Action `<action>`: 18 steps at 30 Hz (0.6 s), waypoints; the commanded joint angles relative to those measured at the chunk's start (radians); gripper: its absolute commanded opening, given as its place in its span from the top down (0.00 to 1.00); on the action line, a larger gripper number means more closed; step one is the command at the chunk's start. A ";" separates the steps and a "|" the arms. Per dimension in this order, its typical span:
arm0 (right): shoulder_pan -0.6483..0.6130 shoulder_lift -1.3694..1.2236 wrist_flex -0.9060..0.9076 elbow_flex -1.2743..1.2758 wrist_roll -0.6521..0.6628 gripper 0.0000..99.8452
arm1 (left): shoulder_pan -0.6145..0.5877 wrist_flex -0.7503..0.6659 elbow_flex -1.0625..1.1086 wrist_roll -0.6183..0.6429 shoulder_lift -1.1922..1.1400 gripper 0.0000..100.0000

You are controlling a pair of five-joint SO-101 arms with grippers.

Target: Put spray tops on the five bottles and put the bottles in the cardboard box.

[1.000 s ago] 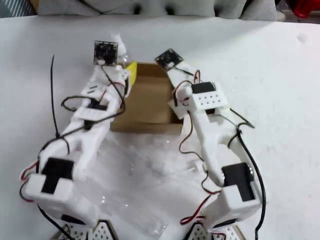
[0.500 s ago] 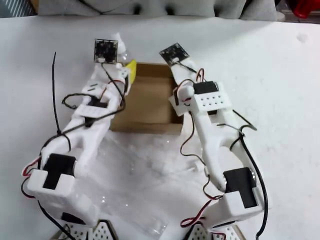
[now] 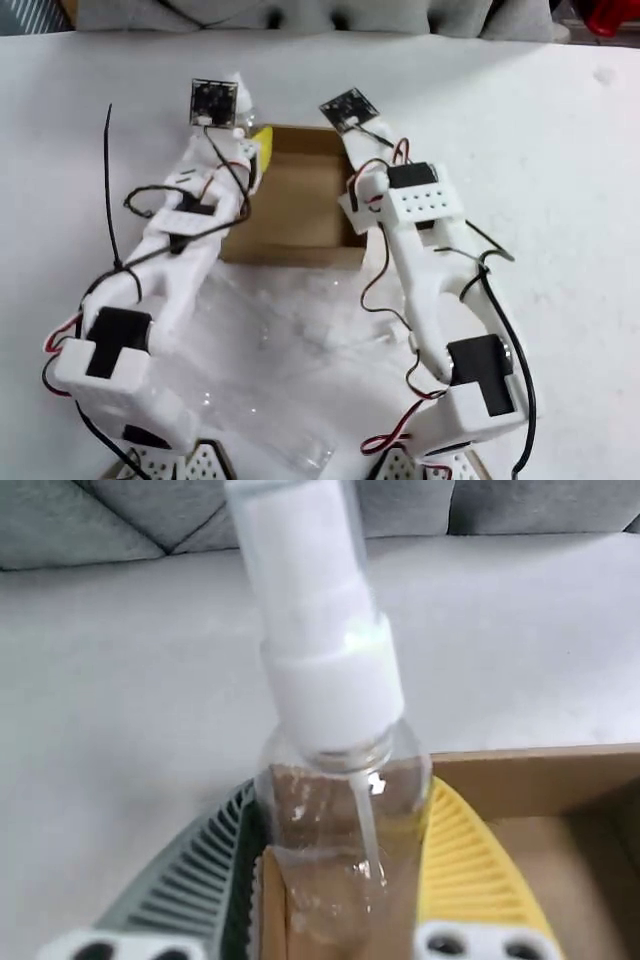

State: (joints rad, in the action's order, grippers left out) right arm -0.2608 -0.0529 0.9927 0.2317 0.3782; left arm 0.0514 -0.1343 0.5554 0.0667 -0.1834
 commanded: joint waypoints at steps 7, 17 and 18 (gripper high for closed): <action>0.007 0.053 0.008 -0.028 -0.012 0.98 | -0.007 0.000 -0.178 -0.014 -0.114 0.98; 0.007 0.053 0.008 -0.028 -0.012 0.98 | -0.008 0.000 -0.164 -0.014 -0.131 0.98; 0.007 0.053 0.008 -0.028 -0.012 0.98 | -0.008 -0.005 -0.158 -0.014 -0.131 0.98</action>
State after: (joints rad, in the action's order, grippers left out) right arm -0.2608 -0.0529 0.9927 0.2317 0.3782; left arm 0.0499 -0.1343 0.4434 0.0667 -0.3307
